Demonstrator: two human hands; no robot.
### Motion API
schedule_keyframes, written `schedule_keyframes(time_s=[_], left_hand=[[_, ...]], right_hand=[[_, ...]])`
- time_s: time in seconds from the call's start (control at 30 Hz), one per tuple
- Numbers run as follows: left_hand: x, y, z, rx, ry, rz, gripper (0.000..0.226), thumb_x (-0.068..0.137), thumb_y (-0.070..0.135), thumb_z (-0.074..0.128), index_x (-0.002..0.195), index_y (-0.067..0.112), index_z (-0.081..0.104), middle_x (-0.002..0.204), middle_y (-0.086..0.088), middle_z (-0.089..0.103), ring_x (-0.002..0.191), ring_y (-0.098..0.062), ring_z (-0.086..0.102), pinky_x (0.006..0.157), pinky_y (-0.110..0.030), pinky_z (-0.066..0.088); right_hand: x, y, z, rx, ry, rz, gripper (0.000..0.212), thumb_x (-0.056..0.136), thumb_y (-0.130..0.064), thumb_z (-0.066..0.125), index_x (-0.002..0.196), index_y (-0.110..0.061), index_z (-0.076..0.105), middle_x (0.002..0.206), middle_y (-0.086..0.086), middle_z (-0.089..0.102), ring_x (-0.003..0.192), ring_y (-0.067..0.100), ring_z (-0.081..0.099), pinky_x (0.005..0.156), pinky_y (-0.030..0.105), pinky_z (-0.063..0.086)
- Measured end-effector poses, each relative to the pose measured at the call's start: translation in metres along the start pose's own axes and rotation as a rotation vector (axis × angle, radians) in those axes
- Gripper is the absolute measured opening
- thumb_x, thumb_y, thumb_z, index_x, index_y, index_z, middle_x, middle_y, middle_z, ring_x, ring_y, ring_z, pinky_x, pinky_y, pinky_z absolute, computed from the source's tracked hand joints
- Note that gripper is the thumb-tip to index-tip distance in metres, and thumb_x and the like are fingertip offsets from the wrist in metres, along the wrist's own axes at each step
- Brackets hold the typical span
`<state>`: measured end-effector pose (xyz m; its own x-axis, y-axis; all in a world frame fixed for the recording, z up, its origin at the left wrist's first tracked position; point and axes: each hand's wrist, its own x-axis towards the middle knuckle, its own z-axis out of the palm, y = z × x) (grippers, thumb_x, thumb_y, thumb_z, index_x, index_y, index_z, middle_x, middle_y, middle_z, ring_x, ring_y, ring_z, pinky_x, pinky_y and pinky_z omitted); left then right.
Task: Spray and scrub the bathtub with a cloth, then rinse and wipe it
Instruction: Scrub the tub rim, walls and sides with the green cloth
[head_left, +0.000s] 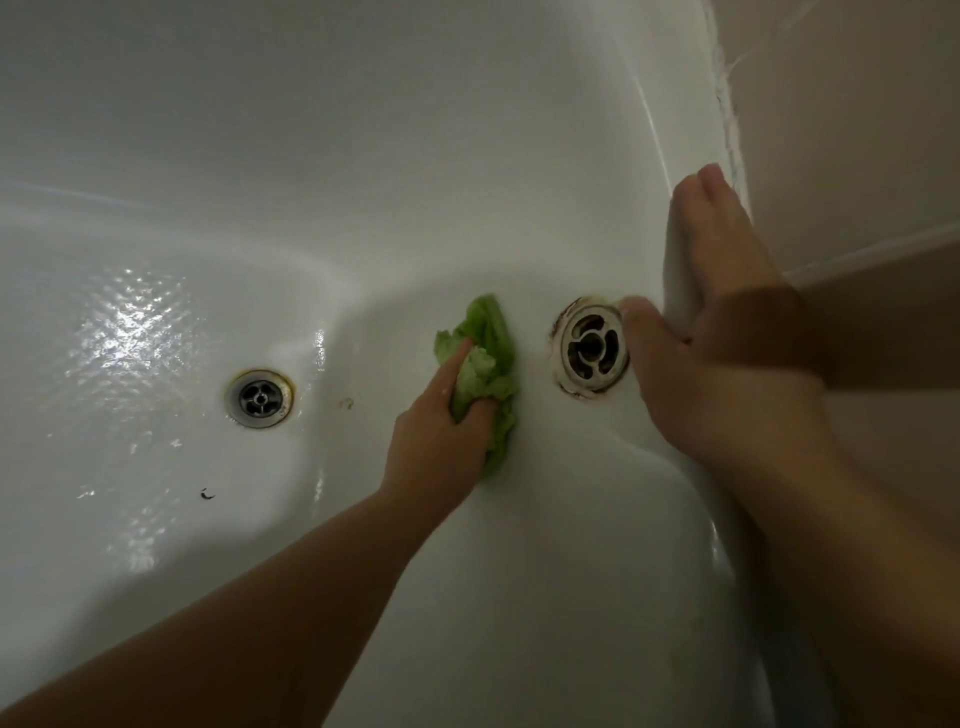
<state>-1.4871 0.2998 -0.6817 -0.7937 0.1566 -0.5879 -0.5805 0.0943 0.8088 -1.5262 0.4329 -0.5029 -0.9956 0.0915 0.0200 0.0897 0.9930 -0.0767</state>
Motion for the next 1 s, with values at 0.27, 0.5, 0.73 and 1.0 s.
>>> schedule_keyframes(time_s=[0.27,0.5,0.73,1.0], left_hand=[[-0.053,0.027,-0.005,-0.044,-0.175,0.020,0.050,0.096,0.046,0.064,0.142,0.059,0.049,0.119,0.015,0.070,0.109,-0.011,0.065,0.098,-0.034,0.052],[-0.021,0.043,-0.004,-0.054,-0.082,0.009,0.063,0.083,0.055,0.058,0.143,0.064,0.040,0.133,0.011,0.066,0.119,-0.017,0.063,0.107,-0.043,0.051],[-0.109,0.057,-0.005,-0.048,-0.256,0.046,0.051,0.087,0.060,0.063,0.136,0.059,0.053,0.108,0.019,0.074,0.097,-0.002,0.070,0.093,-0.037,0.060],[-0.120,0.061,0.004,-0.010,-0.177,0.183,0.055,0.097,0.044,0.064,0.144,0.064,0.042,0.127,0.027,0.067,0.115,0.006,0.062,0.102,-0.029,0.055]], right_hand=[[-0.064,0.003,-0.007,0.113,0.023,0.079,0.071,0.095,-0.032,0.054,0.162,-0.021,0.034,0.165,-0.017,0.023,0.151,0.011,0.033,0.117,0.006,0.013],[-0.100,0.010,-0.001,0.148,0.069,0.091,0.070,0.092,-0.020,0.055,0.159,-0.011,0.038,0.166,-0.003,0.031,0.154,0.008,0.025,0.124,0.018,0.015],[-0.113,0.009,0.000,0.236,0.166,0.041,0.060,0.093,-0.008,0.052,0.152,0.001,0.045,0.162,0.010,0.039,0.153,0.018,0.034,0.126,0.033,0.027],[-0.115,0.011,0.001,0.293,0.254,0.078,0.052,0.098,-0.013,0.042,0.146,0.001,0.054,0.154,0.012,0.050,0.146,0.020,0.046,0.122,0.026,0.032]])
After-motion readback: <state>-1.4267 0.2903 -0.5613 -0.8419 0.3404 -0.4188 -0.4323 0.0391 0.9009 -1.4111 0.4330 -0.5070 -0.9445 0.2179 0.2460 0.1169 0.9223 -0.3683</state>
